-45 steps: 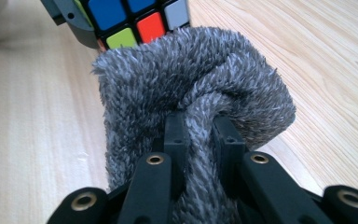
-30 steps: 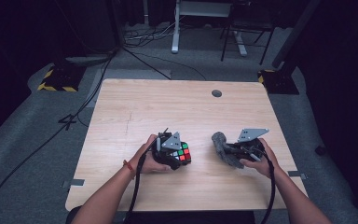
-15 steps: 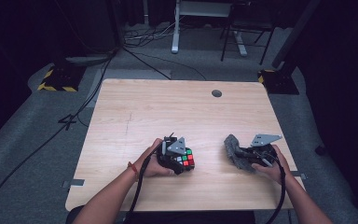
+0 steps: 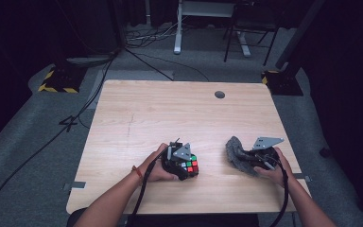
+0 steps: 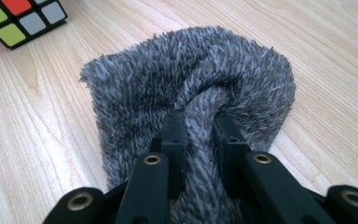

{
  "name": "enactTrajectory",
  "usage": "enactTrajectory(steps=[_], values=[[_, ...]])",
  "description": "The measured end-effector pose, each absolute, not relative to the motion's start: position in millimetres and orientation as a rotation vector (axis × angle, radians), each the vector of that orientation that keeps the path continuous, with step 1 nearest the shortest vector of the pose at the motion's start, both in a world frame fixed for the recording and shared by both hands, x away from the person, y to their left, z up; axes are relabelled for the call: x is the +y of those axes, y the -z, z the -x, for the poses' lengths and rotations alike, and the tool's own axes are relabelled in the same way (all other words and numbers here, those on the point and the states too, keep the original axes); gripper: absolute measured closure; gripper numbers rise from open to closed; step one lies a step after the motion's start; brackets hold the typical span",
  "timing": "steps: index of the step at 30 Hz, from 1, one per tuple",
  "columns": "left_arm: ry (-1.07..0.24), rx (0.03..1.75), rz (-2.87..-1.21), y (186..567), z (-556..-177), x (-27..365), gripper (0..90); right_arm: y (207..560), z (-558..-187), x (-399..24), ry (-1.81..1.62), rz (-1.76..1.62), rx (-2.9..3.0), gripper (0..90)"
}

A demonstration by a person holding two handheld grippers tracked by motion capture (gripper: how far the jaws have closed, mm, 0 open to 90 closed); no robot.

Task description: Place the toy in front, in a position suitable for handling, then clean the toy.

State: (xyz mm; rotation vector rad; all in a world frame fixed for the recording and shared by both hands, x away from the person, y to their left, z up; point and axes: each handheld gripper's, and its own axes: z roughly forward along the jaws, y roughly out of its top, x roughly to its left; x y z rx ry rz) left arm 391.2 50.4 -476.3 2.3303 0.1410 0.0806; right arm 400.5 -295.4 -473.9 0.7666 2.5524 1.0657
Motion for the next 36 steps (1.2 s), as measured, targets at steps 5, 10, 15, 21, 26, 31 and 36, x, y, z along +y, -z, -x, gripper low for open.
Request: enactTrajectory(steps=[5,10,15,21,26,31,36], values=[[-0.061,0.142,-2.327,477,-392,50,33.6,475,-400,-294,-1.057,-0.76,2.553,77.5],[-0.028,0.163,-2.309,481,-394,52,33.6,476,-400,-294,-1.058,-0.758,2.556,77.1],[-0.029,0.16,-2.309,480,-394,52,33.3,476,-400,-295,-1.07,-0.762,2.553,76.1],[-0.043,0.17,-2.312,477,-392,56,27.8,476,-400,-295,-1.078,-0.756,2.55,74.4],[-0.054,0.179,-2.325,473,-389,65,23.6,475,-399,-294,-1.082,-0.745,2.552,72.7],[-0.093,0.188,-2.339,469,-385,72,21.0,475,-399,-294,-1.092,-0.743,2.546,68.3],[-0.092,0.198,-2.35,466,-378,80,21.2,472,-397,-294,-1.108,-0.738,2.536,62.7]])
